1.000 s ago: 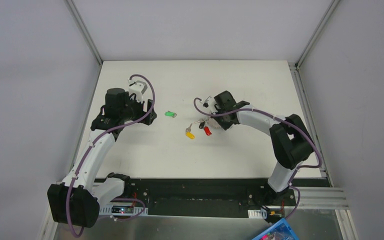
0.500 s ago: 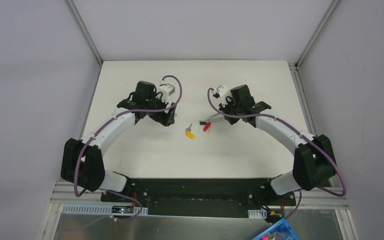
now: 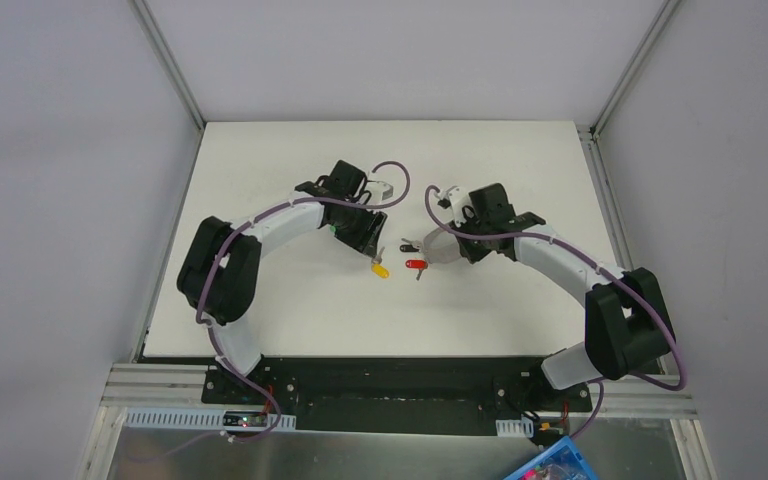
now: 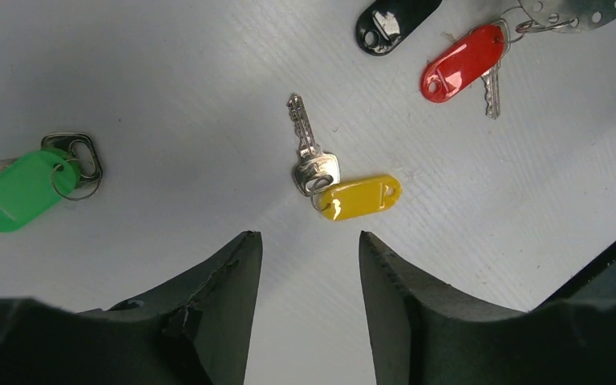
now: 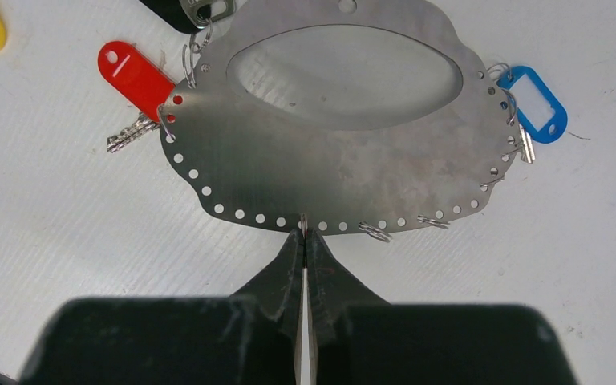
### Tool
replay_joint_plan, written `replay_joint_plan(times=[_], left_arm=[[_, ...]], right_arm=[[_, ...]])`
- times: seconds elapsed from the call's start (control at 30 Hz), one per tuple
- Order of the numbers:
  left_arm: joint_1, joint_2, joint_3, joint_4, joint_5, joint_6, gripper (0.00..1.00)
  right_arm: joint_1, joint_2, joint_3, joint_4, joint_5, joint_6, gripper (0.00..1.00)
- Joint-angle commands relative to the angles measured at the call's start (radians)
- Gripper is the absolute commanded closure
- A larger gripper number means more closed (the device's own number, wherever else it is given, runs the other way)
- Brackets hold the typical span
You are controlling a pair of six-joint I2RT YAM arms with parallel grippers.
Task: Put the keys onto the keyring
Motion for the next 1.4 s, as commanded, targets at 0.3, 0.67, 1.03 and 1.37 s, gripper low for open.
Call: replay_joint_plan(times=[0.3,0.67,1.03,1.37], left_arm=[[-0.024,0.098,0.041,-0.032,0.07,-0.132,0.58],[-0.024,0.151,0.075,-0.024,0.076,-0.165,0.66],[-0.024,0.169,0.079,-0.029,0.098,-0.181,0.8],[-0.018,0.163,0.091,-0.041,0.087,-0.171,0.91]], right_arm=[[-0.019,-0.013,-0.005,0.015,-0.038,0.019,1.0],[-0.019,-0.015,-0.01,0.012,-0.038,0.017,1.0],[-0.02,-0.006,-0.01,0.011,-0.037,0.015,1.0],[-0.021,-0.001,-0.008,0.01,-0.034,0.013,1.0]])
